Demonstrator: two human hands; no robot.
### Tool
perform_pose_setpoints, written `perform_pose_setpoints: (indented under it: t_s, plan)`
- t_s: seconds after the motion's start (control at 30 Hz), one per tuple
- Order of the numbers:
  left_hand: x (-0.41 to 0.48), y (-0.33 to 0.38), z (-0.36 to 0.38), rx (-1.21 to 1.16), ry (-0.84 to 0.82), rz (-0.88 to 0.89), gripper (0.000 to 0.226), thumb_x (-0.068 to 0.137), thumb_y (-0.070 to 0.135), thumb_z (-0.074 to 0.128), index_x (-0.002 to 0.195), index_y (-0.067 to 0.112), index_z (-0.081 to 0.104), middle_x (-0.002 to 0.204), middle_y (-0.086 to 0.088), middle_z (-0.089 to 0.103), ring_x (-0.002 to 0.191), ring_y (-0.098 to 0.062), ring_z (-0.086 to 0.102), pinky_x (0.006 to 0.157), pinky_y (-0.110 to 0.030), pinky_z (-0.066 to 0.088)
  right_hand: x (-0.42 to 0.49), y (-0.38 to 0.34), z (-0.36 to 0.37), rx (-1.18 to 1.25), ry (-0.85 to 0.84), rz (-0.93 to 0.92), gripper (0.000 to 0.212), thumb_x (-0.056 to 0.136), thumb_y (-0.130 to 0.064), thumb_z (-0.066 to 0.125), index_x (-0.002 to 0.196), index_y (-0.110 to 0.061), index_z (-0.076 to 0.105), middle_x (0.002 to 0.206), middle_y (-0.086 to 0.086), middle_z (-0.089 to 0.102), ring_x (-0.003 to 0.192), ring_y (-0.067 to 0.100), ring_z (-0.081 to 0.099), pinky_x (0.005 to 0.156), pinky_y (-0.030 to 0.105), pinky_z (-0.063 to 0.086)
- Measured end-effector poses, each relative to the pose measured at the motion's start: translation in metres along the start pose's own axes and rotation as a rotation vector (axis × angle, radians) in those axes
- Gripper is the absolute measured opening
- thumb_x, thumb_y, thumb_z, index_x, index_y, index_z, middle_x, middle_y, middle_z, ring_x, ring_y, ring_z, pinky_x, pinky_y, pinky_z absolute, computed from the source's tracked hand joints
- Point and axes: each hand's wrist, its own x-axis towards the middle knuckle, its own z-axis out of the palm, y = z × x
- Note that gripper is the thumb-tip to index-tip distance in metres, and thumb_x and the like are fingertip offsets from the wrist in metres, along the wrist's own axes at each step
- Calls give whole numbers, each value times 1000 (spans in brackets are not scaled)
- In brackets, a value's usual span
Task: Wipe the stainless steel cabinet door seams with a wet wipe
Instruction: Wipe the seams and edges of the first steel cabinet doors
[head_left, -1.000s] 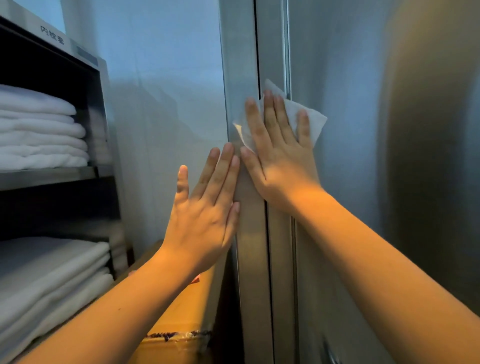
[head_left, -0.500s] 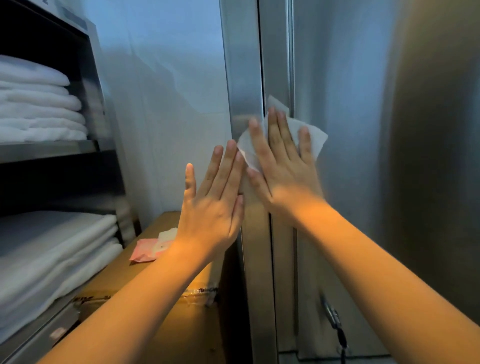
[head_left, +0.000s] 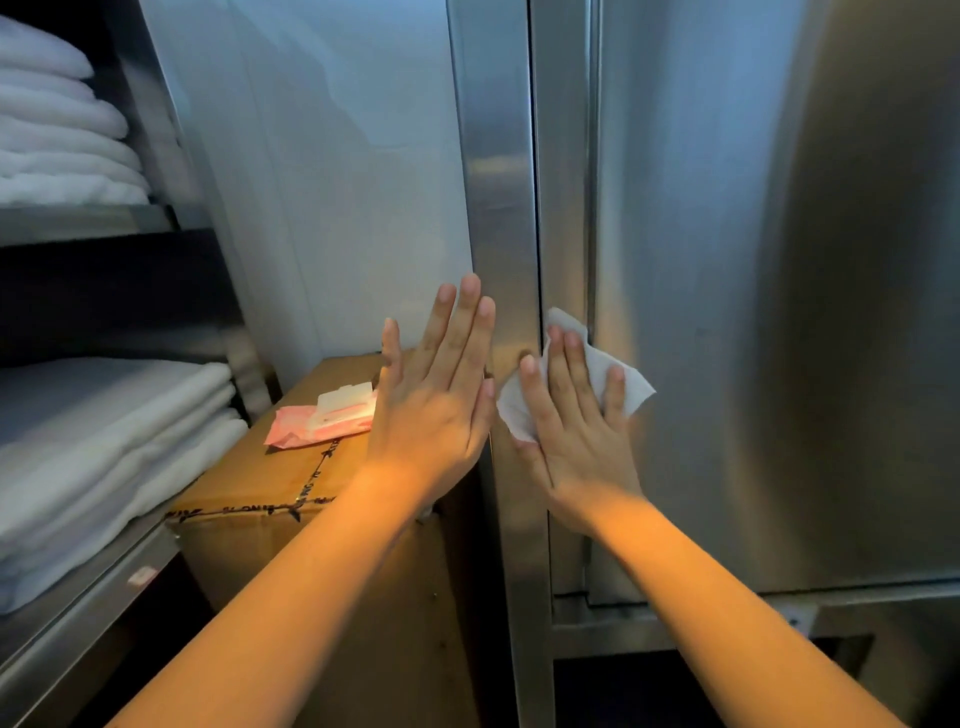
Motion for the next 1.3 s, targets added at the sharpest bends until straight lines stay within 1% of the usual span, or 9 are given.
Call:
perform_pose_setpoints:
  t_s: [0.07, 0.17, 0.37, 0.47, 0.57, 0.8, 0.97, 1.13, 1.3]
  plan:
    - [-3, 0, 2, 17, 11, 8, 57, 96, 32, 18, 144, 17, -8, 149, 6, -27, 140, -11, -17, 112, -41, -12, 16, 3, -7, -3, 43, -7, 65, 96, -42, 17, 142, -26, -27, 152, 12, -10, 140, 16, -21, 112, 41, -18]
    - [-6, 1, 4, 1, 38, 4, 57, 96, 30, 24, 144, 13, -1, 152, -4, -6, 140, -11, -14, 113, -44, -6, 32, 5, -12, -1, 74, -14, 63, 97, -43, 15, 142, -27, -25, 151, 12, -3, 140, 17, -19, 113, 41, -15]
    - [-18, 7, 5, -22, -25, -6, 57, 95, 28, 23, 144, 10, 0, 151, -7, 0, 140, -13, -12, 112, -46, -5, -21, -2, 5, 16, -97, 8, 59, 96, -49, 0, 139, -26, -33, 145, 1, -40, 138, 17, -26, 111, 41, -20]
    - [-20, 10, 3, -18, -39, 0, 57, 95, 26, 25, 144, 6, 5, 150, -8, 2, 140, -19, -1, 111, -50, 0, -36, -4, 8, 29, -198, 30, 66, 91, -60, -1, 137, -28, -35, 144, 2, -42, 138, 18, -28, 109, 41, -23]
    - [-20, 9, 1, -2, -56, -9, 56, 94, 27, 25, 143, 6, 7, 150, -7, 0, 139, -17, 0, 110, -51, 2, -32, -6, 2, 74, -234, 28, 71, 87, -68, 1, 140, -31, -28, 149, 9, -27, 139, 21, -26, 108, 40, -26]
    - [-18, 12, -2, -17, -58, -18, 55, 94, 27, 24, 143, 6, 8, 150, -8, 1, 139, -22, 6, 109, -52, 3, -30, -8, 2, 197, -110, 70, 51, 97, -49, 4, 145, -33, -4, 154, 7, -8, 142, 15, -15, 111, 35, -21]
    - [-20, 13, 0, -17, -43, -24, 55, 94, 28, 23, 143, 5, 8, 150, -8, 4, 139, -22, 8, 110, -52, 4, -37, -9, 28, 87, 34, 105, 52, 100, -41, 11, 146, -35, -13, 154, -4, -23, 143, 16, -11, 114, 40, -12]
    - [-34, 14, 5, 34, -70, -6, 57, 93, 27, 25, 144, 5, 10, 149, -9, 6, 139, -24, 9, 107, -55, 6, -74, -14, 44, 112, -3, 99, 53, 99, -43, 8, 144, -35, -18, 152, -5, -27, 142, 14, -16, 113, 40, -13]
    - [-40, 14, 10, 27, -107, -19, 61, 94, 29, 20, 145, 14, -10, 152, -3, -15, 140, -17, -12, 111, -51, -1, -27, -7, 27, 81, 83, 97, 52, 99, -43, 7, 145, -33, -16, 153, -1, -21, 142, 15, -13, 113, 39, -14]
